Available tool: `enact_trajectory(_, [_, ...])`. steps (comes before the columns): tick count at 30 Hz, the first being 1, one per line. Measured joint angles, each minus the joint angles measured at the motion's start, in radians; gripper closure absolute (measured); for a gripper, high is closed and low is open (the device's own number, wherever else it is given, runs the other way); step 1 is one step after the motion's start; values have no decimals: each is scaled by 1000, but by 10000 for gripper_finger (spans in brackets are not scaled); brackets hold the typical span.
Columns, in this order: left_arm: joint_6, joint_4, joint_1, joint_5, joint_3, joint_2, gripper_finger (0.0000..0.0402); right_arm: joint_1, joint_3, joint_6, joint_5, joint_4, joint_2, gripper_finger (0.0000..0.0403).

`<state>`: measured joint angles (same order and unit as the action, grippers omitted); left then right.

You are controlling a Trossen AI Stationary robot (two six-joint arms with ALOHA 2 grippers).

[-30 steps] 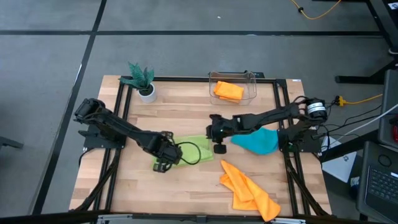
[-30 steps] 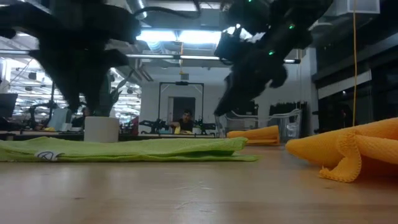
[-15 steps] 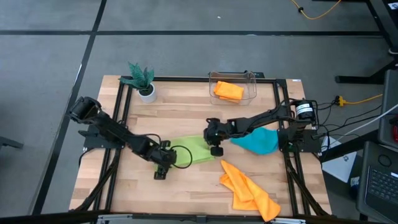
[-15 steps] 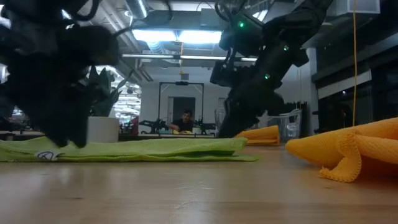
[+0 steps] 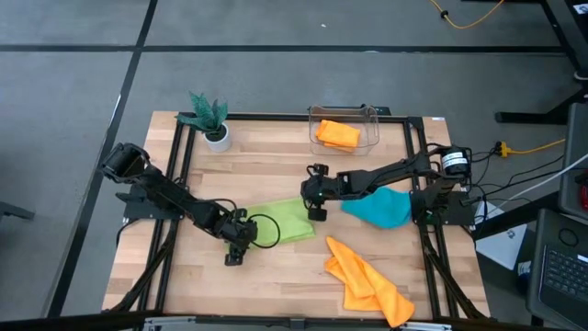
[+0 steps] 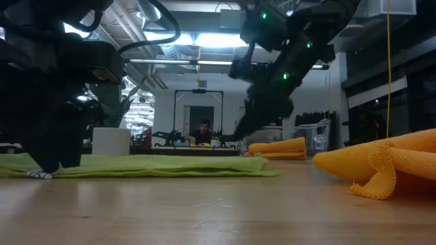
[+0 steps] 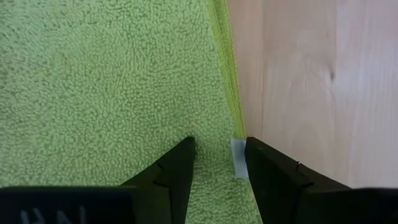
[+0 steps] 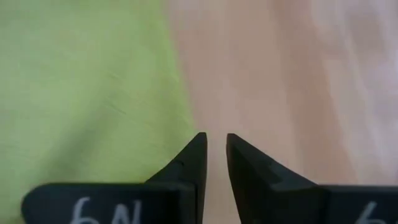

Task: Fold microfiber towels
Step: Fold the green microfiber towel

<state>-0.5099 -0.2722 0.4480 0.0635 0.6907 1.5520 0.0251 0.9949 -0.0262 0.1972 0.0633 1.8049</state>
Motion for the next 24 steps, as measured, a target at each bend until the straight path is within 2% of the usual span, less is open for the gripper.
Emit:
enact_trajectory(2, [-11,0,0,2,0,0,261,6,-9,37,-114,-97,11,338])
enact_trajectory(4, [-12,3,0,1,0,0,261,16,-30,50,-170,-211,48,338])
enact_trajectory(9, [-12,3,0,2,0,1,261,31,-41,49,-95,-240,136,338])
enact_trajectory(11, [-12,4,0,2,0,1,261,28,-38,51,-81,-218,143,338])
enact_trajectory(16, [-13,5,0,3,0,1,261,31,-38,43,36,-153,125,338])
enact_trajectory(21, [-13,7,-1,10,0,1,261,29,-41,7,48,-112,68,338])
enact_trajectory(24, [-5,-5,-1,24,17,3,261,32,-40,-1,9,-115,14,338])
